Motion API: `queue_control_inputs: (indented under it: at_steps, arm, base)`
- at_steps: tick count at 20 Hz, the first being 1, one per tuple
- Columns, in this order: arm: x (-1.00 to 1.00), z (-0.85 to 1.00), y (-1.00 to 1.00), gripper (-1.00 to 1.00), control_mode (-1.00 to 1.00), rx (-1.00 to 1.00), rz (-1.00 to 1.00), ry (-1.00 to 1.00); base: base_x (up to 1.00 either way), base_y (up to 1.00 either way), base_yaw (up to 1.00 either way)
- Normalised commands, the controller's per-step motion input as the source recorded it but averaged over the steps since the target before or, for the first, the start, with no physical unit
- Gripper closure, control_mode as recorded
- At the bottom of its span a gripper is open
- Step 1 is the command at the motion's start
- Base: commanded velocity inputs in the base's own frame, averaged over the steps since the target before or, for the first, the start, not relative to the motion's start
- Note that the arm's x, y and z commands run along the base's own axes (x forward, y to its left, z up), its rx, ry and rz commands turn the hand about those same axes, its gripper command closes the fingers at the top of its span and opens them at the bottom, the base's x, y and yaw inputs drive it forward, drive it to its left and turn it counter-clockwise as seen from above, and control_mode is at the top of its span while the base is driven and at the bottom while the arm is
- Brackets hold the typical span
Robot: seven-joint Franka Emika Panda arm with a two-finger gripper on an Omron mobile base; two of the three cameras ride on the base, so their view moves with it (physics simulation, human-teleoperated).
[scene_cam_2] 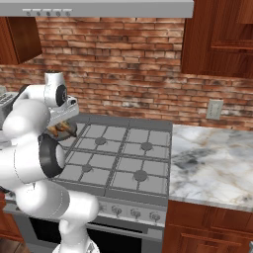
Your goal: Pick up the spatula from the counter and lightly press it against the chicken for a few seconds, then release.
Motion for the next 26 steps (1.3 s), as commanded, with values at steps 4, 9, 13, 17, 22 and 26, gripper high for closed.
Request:
queue_control_inputs:
  at_steps: [4, 9, 13, 17, 22, 26]
  arm:
    - [0.23, 0.02, -0.06, 1.00, -1.00, 0.04, 0.29, 0.07]
    - [0.10, 0.22, -0.12, 1.00, -1.00, 0.00, 0.25, 0.01]
    - [0.00, 0.04, -0.04, 1.00, -1.00, -0.01, 0.18, 0.03]
    - [0.00, -0.01, 0.00, 1.00, -1.00, -0.01, 0.14, 0.03]
    - [0.02, -0.08, 0.01, 1.00, -1.00, -0.02, 0.11, 0.01]
    - [0.00, -0.05, 0.00, 1.00, -1.00, -0.06, 0.07, 0.00]
  base:
    - [0.00, 0.00, 0.00]
    - [0.00, 0.00, 0.00]
    - [0.00, 0.00, 0.00]
    - [0.00, 0.00, 0.00]
    - [0.00, 0.00, 0.00]
    - [0.00, 0.00, 0.00]
